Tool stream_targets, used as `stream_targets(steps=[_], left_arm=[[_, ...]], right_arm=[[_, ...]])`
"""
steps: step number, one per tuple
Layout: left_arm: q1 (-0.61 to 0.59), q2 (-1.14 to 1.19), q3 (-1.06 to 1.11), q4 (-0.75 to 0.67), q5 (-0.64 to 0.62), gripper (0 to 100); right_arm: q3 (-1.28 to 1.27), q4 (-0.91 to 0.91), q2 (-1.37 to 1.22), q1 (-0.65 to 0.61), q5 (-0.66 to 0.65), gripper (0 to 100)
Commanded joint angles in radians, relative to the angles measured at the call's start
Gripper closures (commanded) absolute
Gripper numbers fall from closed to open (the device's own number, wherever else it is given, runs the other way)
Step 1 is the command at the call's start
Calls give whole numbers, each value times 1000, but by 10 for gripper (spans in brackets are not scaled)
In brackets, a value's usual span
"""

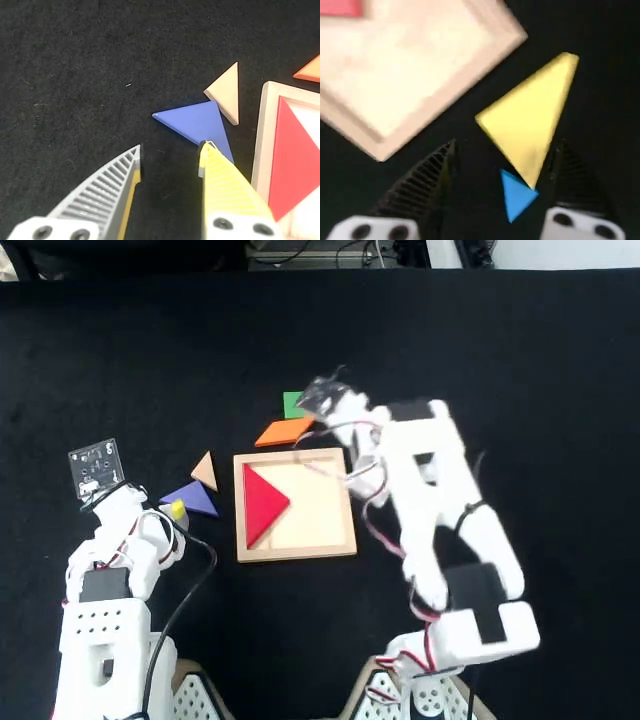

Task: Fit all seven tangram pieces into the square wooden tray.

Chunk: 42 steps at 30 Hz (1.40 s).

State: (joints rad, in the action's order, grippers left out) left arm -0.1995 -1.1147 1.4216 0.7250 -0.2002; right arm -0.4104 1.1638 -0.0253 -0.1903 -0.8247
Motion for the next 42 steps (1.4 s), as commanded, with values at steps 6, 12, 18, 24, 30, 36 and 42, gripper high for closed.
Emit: stream_targets(steps=[6, 12, 18, 24, 30, 36, 42], left_arm=[[7, -12, -5, -18, -2, 801], [12, -12, -5, -18, -3, 801], [7, -12, -5, -18, -3, 801], [8, -12, -5, -20, -5, 801], [8, -12, -5, -20, -5, 801], [7, -12, -4, -20, -3, 801], [8, -12, -4, -20, -2, 801]], right_arm=[[-99, -135, 61, 20, 15, 707], [-127, -195, 27, 72, 14, 705], [-99, -209, -67, 35, 14, 708], [-68, -196, -79, 35, 28, 708], [-59, -215, -143, 38, 23, 708], [-10, -213, -196, 41, 28, 717], [10, -229, -200, 57, 21, 792]])
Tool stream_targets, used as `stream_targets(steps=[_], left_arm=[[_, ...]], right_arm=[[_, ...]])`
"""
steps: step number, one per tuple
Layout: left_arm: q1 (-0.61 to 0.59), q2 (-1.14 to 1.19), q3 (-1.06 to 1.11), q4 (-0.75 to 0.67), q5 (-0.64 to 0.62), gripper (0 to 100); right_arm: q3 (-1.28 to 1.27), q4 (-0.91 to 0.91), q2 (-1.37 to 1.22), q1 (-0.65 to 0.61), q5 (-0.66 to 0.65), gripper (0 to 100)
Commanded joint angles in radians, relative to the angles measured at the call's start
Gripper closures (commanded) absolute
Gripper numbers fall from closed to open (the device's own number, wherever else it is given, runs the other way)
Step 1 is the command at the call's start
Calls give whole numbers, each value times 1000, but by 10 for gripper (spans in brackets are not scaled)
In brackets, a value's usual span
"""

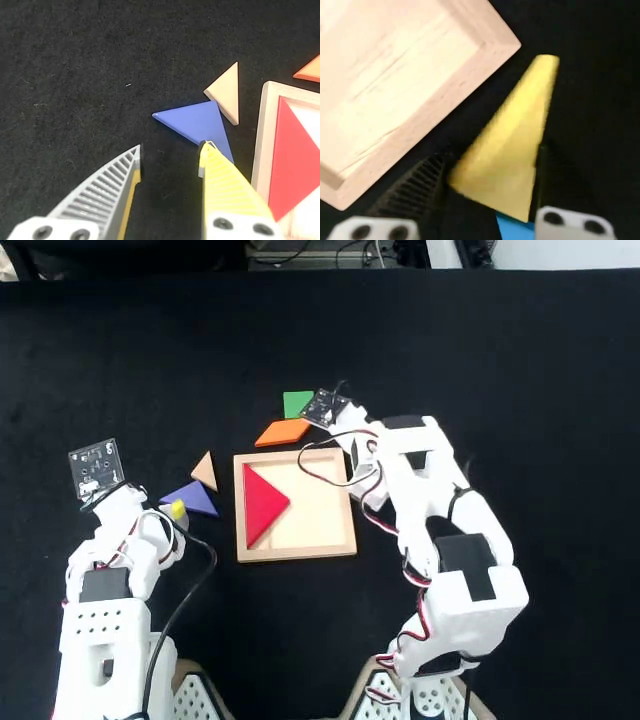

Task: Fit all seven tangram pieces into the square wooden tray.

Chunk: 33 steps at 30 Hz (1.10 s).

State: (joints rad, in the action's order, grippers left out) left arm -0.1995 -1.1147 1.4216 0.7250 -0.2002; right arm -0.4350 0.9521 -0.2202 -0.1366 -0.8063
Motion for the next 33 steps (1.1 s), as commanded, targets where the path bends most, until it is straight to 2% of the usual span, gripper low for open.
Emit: stream_targets(steps=[1, 5, 10, 13, 23, 25, 29, 33], left_arm=[[12, -12, -4, -20, -2, 801], [13, -12, -2, -20, -2, 801], [13, -12, -2, -20, -2, 801], [13, -12, -2, -20, -2, 801], [13, -11, -1, -20, -3, 801], [12, -11, -1, -20, -3, 801], [8, -12, -1, -20, -5, 801], [7, -11, 1, -20, -5, 802]], right_arm=[[39, -17, -5, 9, 3, 801], [64, -11, 10, 40, 6, 848], [91, -14, 21, 60, 2, 982], [120, 2, 30, 60, 9, 977], [262, 262, 157, 49, 2, 977], [294, 347, 179, 0, -18, 978], [318, 539, 191, -140, -190, 978], [314, 598, 189, -259, -253, 978]])
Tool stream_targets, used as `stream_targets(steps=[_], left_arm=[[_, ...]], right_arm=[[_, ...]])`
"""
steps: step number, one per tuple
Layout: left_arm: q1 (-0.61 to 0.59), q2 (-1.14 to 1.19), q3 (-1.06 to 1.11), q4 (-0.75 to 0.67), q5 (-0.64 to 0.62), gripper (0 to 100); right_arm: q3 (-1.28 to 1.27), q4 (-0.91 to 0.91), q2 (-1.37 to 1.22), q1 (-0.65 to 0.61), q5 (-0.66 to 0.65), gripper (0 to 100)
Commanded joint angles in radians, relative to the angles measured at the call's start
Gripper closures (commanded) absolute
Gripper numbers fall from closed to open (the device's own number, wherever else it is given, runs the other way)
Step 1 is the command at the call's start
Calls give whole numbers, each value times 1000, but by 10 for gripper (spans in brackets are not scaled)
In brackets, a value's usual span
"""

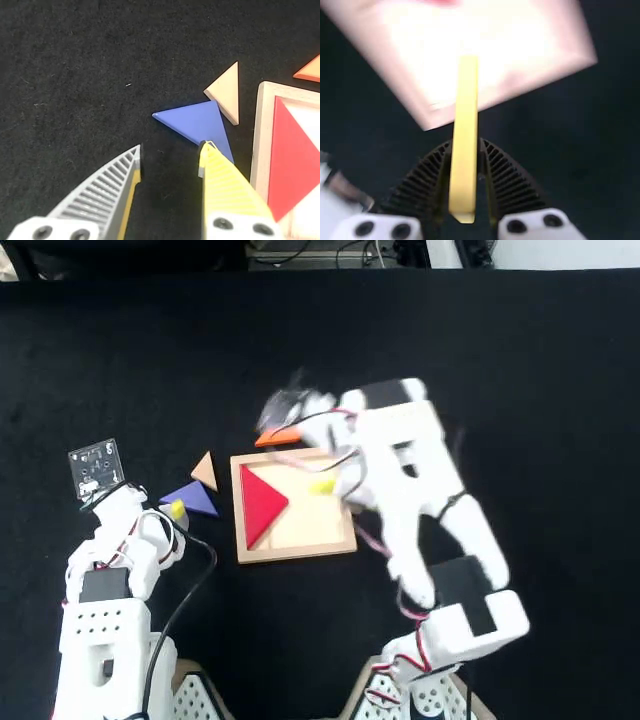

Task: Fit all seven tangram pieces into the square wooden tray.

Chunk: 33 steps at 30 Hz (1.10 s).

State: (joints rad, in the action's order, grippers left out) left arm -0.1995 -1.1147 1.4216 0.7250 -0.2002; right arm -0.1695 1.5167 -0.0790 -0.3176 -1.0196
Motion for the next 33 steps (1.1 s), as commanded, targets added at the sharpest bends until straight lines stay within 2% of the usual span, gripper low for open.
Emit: stream_targets(steps=[1, 6, 9, 17, 33], left_arm=[[7, -11, 2, -20, -5, 802], [7, -14, 38, -84, -5, 802], [7, -14, 39, -84, -5, 802], [5, -14, 38, -83, -5, 802], [10, -14, 38, -83, -5, 802]], right_arm=[[41, 32, 48, -103, -40, 978], [-44, -11, 48, -232, -38, 978], [-108, -110, 48, -272, 23, 978], [-232, -269, 48, -270, 44, 978], [-232, -307, -15, -276, 97, 978]])
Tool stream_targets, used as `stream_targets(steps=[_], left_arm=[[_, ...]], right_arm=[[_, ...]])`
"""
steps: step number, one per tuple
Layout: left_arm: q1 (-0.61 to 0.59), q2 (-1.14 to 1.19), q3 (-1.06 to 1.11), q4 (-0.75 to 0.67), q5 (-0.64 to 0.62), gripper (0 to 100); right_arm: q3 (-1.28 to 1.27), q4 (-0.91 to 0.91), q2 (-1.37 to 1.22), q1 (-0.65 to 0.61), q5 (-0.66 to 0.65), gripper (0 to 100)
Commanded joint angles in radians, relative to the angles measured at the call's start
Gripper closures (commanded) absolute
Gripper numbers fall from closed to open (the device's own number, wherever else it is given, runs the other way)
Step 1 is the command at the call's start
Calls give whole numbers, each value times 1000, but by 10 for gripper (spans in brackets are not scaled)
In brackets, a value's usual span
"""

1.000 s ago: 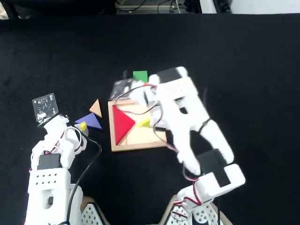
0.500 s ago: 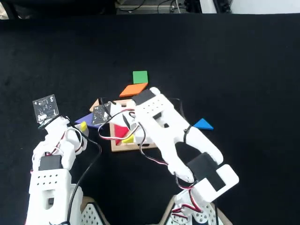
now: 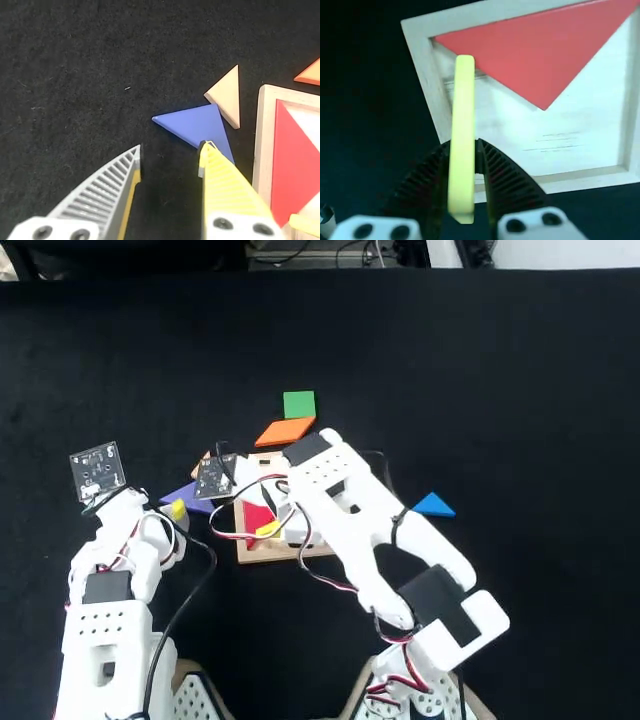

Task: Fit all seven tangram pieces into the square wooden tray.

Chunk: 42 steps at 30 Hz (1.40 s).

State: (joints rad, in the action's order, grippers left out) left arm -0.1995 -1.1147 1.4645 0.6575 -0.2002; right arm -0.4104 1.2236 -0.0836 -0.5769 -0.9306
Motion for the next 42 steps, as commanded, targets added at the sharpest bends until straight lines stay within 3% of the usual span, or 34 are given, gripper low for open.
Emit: stream_targets(steps=[1, 10, 28, 30, 36, 42], left_arm=[[12, -14, -5, -15, -5, 802], [13, -14, -5, -17, -5, 802], [13, -14, -2, -20, -5, 802], [13, -14, -2, -20, -5, 802], [13, -14, -2, -21, -5, 802], [15, -14, -2, -21, -5, 802]], right_arm=[[12, -15, -27, -17, 8, 978], [15, -18, -79, -104, 11, 978], [73, -9, -81, -78, 71, 971], [91, -9, -81, -63, 75, 933], [99, 37, -81, -48, 69, 696], [97, 54, -81, -48, 69, 671]])
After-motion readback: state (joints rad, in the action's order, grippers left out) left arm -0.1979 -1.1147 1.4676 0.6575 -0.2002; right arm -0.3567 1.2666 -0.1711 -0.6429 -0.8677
